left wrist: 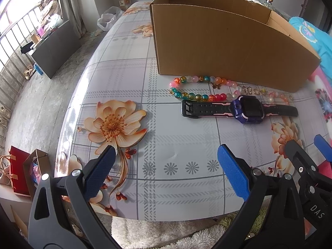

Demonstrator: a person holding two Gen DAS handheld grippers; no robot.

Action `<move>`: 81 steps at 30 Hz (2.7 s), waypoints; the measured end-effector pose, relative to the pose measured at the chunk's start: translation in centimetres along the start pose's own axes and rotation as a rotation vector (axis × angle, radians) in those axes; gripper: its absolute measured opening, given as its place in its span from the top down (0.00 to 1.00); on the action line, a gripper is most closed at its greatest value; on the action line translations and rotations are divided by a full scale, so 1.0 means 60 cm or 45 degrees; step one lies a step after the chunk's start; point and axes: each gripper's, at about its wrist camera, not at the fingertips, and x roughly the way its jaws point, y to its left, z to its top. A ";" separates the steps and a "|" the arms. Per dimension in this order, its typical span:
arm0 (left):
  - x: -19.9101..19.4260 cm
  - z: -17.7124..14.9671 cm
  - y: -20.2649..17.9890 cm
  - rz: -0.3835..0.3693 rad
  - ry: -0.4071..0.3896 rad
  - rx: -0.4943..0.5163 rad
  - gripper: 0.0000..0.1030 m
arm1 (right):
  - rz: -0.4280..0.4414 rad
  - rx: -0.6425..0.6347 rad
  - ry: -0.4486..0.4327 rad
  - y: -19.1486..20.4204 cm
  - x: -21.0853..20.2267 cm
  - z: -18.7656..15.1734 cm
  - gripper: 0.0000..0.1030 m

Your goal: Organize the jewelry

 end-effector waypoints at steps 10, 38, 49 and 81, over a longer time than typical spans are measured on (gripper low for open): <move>-0.004 -0.002 -0.002 0.008 -0.004 0.005 0.08 | 0.007 -0.002 -0.008 -0.001 -0.003 0.000 0.05; -0.013 -0.006 -0.003 0.050 -0.016 0.012 0.08 | 0.009 -0.004 -0.022 -0.002 -0.011 0.004 0.05; -0.008 -0.008 -0.002 0.058 -0.002 0.015 0.08 | 0.010 -0.003 -0.022 -0.003 -0.010 0.004 0.05; 0.024 -0.001 -0.007 0.097 -0.021 0.086 0.08 | 0.070 -0.076 -0.048 -0.011 0.003 0.015 0.05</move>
